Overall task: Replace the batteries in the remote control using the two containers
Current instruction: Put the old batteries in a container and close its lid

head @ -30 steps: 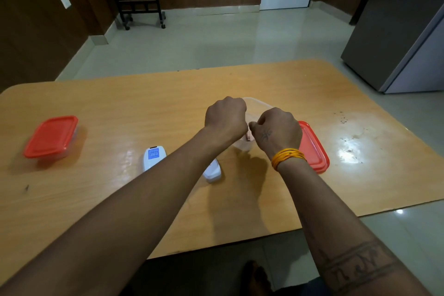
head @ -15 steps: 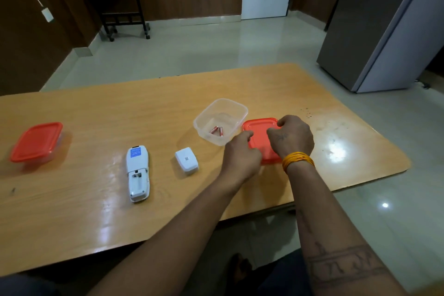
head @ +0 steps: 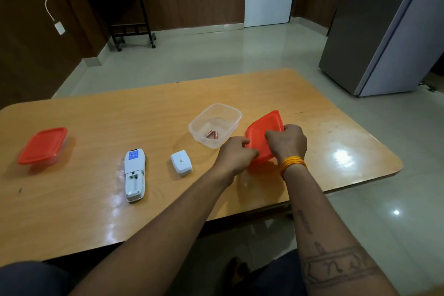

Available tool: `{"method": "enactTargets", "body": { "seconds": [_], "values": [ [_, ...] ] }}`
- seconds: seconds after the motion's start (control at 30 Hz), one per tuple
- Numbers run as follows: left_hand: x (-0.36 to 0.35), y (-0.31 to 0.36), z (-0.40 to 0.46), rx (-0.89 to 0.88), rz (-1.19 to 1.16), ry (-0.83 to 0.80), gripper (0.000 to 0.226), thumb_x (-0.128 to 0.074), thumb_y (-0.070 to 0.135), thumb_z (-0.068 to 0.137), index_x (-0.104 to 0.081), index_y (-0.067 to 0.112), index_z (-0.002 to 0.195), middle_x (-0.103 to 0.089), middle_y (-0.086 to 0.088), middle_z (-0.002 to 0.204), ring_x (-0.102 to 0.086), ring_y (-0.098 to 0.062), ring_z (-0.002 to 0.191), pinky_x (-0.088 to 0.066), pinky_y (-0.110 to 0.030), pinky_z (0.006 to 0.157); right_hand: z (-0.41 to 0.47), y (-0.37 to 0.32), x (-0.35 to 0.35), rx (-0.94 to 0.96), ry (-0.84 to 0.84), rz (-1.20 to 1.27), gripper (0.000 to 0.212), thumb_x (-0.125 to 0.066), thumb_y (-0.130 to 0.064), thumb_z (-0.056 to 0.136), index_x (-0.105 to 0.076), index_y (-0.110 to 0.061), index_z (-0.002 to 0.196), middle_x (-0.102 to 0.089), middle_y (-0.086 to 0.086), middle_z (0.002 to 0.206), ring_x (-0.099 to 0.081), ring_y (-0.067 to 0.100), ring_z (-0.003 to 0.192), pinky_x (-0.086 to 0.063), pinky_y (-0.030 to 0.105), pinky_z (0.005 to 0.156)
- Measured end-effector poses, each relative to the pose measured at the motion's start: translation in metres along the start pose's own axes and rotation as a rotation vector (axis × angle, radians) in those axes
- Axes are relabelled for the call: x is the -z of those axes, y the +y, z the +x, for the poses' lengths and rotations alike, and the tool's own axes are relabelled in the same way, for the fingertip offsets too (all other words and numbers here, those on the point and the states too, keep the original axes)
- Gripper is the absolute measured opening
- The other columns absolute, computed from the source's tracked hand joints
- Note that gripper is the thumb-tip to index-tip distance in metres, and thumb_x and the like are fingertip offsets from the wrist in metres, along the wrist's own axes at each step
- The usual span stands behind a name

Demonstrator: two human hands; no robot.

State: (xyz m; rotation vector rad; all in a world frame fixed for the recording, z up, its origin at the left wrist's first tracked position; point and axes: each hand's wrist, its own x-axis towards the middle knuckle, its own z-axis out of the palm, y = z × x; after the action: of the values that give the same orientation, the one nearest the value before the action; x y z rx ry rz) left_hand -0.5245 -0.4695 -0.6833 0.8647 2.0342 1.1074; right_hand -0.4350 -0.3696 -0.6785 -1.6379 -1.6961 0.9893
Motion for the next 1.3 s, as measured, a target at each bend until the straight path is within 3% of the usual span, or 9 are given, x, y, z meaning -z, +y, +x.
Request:
{"method": "enactTargets", "body": {
  "seconds": [0.13,0.23,0.33,0.57,0.7,0.83,1.0,1.17,1.3],
  "values": [
    [0.011,0.012,0.001,-0.056,-0.227,0.001,0.035,-0.06,0.034,0.103,-0.073,0.01,0.125,-0.076,-0.008,0.123,-0.072,-0.024,0.111,-0.06,-0.039,0.095,-0.021,-0.017,0.001,0.187,0.105,0.08,0.019,-0.062,-0.026,0.085,-0.064,-0.009,0.077,-0.065,0.008,0.075,-0.058,0.032,0.068,-0.041,0.031,0.059],
    [0.026,0.035,-0.009,-0.067,-0.393,-0.057,0.048,-0.049,0.049,0.108,-0.074,0.01,0.12,-0.079,-0.006,0.117,-0.076,-0.023,0.106,-0.062,-0.031,0.075,-0.044,-0.033,-0.001,0.361,0.128,0.089,0.029,-0.059,-0.037,0.095,-0.074,-0.014,0.087,-0.069,0.003,0.079,-0.063,0.027,0.072,-0.051,0.035,0.064],
    [0.043,0.047,-0.011,-0.053,-0.394,-0.031,0.06,-0.048,0.066,0.101,-0.076,0.015,0.115,-0.08,-0.002,0.108,-0.077,-0.018,0.099,-0.061,-0.031,0.075,-0.06,-0.046,-0.01,0.433,0.085,0.121,0.043,-0.052,-0.048,0.102,-0.076,-0.019,0.082,-0.071,-0.002,0.076,-0.064,0.021,0.072,-0.047,0.032,0.064],
    [0.083,0.037,0.01,-0.059,-0.272,0.055,0.036,-0.048,0.031,0.107,-0.059,0.013,0.136,-0.07,-0.013,0.124,-0.07,-0.034,0.111,-0.06,-0.054,0.097,-0.057,-0.046,-0.027,0.539,0.241,0.074,0.021,-0.067,-0.032,0.094,-0.08,-0.02,0.104,-0.077,0.002,0.101,-0.068,0.026,0.093,-0.053,0.034,0.076],
    [0.101,0.032,0.02,-0.06,-0.283,0.048,0.029,-0.049,0.03,0.109,-0.051,0.022,0.137,-0.068,-0.01,0.119,-0.071,-0.034,0.107,-0.061,-0.052,0.093,-0.039,-0.042,-0.032,0.272,0.165,0.089,0.038,-0.073,-0.037,0.091,-0.071,-0.016,0.122,-0.071,0.003,0.103,-0.069,0.026,0.095,-0.059,0.039,0.081],
    [0.111,0.022,0.04,-0.125,-0.24,0.126,0.027,-0.06,0.029,0.105,-0.061,0.017,0.129,-0.071,-0.008,0.115,-0.072,-0.028,0.1,-0.064,-0.043,0.081,-0.022,-0.039,-0.039,-0.063,-0.147,0.544,0.033,-0.082,-0.025,0.087,-0.073,-0.004,0.111,-0.073,0.012,0.084,-0.064,0.023,0.06,-0.057,0.034,0.057],
    [0.125,0.005,0.076,-0.22,0.201,0.364,0.024,-0.06,0.032,0.103,-0.075,0.013,0.1,-0.073,-0.004,0.1,-0.065,-0.023,0.089,-0.043,-0.029,0.065,-0.019,-0.044,-0.059,-0.049,-0.14,0.554,0.029,-0.082,-0.021,0.088,-0.07,-0.004,0.108,-0.076,0.018,0.085,-0.068,0.025,0.053,-0.064,0.037,0.059],
    [0.131,-0.01,0.105,-0.192,0.479,0.387,0.03,-0.064,0.032,0.1,-0.083,0.009,0.104,-0.08,-0.012,0.107,-0.07,-0.035,0.104,-0.059,-0.04,0.083,-0.014,-0.046,-0.078,-0.081,-0.163,0.525,0.037,-0.084,-0.016,0.085,-0.064,-0.007,0.115,-0.075,0.02,0.088,-0.072,0.028,0.054,-0.066,0.039,0.057],
    [0.131,-0.024,0.116,-0.17,0.495,0.4,0.025,-0.074,0.031,0.094,-0.085,0.01,0.101,-0.081,-0.011,0.104,-0.073,-0.033,0.099,-0.059,-0.037,0.078,-0.006,-0.043,-0.086,-0.094,-0.139,0.434,0.03,-0.083,-0.017,0.086,-0.066,-0.012,0.11,-0.076,0.016,0.09,-0.073,0.024,0.052,-0.068,0.043,0.062]
  ]
}}
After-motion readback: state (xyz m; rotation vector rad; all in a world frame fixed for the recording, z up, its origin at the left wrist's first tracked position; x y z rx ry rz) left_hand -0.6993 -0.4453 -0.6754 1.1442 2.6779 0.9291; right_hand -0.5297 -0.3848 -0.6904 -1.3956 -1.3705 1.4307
